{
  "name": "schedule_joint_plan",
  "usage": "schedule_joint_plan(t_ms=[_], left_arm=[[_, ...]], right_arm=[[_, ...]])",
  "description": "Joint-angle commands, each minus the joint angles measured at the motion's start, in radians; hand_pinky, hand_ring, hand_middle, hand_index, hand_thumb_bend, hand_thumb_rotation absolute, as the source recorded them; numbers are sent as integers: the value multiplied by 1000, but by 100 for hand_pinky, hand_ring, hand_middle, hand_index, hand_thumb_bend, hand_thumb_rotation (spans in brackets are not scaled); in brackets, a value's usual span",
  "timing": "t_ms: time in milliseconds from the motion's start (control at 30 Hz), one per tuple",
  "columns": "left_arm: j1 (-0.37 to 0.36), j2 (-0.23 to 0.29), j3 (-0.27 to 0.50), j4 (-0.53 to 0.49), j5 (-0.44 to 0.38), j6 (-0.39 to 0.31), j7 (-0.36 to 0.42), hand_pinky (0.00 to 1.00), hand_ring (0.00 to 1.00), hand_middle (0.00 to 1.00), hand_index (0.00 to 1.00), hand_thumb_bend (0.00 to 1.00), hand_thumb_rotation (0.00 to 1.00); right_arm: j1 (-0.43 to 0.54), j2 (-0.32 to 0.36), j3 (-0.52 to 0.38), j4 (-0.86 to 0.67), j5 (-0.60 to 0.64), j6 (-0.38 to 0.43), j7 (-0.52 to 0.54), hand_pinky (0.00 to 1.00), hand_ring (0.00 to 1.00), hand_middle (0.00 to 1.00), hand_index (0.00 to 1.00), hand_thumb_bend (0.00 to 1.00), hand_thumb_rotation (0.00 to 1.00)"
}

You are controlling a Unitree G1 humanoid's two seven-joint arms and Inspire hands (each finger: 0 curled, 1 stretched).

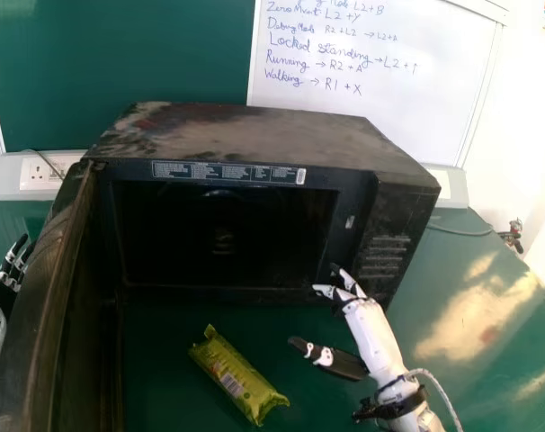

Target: Put biscuit inside oven

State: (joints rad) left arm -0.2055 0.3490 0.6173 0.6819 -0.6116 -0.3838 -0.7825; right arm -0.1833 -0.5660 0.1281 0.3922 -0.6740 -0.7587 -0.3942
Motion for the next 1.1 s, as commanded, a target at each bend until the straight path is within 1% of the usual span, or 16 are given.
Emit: schedule_joint_plan(t_ms=[0,33,133,267,367,433,500,567,600,700,800,833,900,967,1067], left_arm=[[32,-41,-3,30,-6,-4,6,47,72,78,90,12,0],[31,-41,-2,33,-7,-6,4,49,72,78,90,12,0],[29,-42,-2,37,-4,-9,10,48,72,78,90,11,0],[28,-43,-3,35,-5,-6,9,55,72,78,91,12,0],[28,-48,-2,30,-11,-2,9,53,73,79,91,12,0],[29,-49,-3,27,-9,-1,13,55,73,79,91,12,0],[28,-48,-4,31,-5,-8,13,57,73,79,91,12,0],[26,-46,-3,37,-5,-10,10,55,73,79,91,12,0],[25,-46,-2,39,-8,-7,6,56,74,79,91,13,0],[22,-45,-2,44,-7,-9,7,53,73,79,90,13,0],[23,-43,-3,44,-4,-12,9,55,74,79,91,13,0],[23,-44,-3,42,-4,-10,11,54,74,79,91,13,0],[27,-46,-4,33,-5,-4,18,54,74,79,90,12,0],[27,-46,-4,36,-3,-9,16,57,74,80,91,12,0],[23,-42,-1,47,-8,-7,5,55,73,79,91,12,0]], right_arm=[[17,-15,-12,-37,9,32,28,56,62,66,77,100,70],[22,-15,-14,-52,9,46,40,56,61,65,77,100,69],[36,-19,-19,-95,9,83,75,56,62,66,77,99,67],[64,-26,-21,-194,4,165,155,57,64,67,79,99,68],[85,-30,-22,-273,3,229,225,58,65,68,79,98,67],[101,-31,-24,-333,8,280,283,59,66,69,80,99,64],[116,-35,-26,-390,6,324,334,60,68,71,80,99,65],[128,-39,-28,-438,1,356,372,60,69,72,80,99,64],[133,-41,-29,-457,1,370,390,61,69,73,80,99,65],[144,-44,-27,-509,-7,412,441,61,70,74,81,99,64],[149,-45,-19,-554,-14,452,496,61,70,73,84,100,63],[149,-45,-17,-567,-17,465,513,61,70,73,84,100,63],[148,-41,-13,-590,-20,487,542,61,71,73,85,99,63],[147,-39,-10,-611,-22,506,570,61,70,72,86,99,62],[144,-39,-8,-639,-27,527,601,62,71,73,86,99,62]])
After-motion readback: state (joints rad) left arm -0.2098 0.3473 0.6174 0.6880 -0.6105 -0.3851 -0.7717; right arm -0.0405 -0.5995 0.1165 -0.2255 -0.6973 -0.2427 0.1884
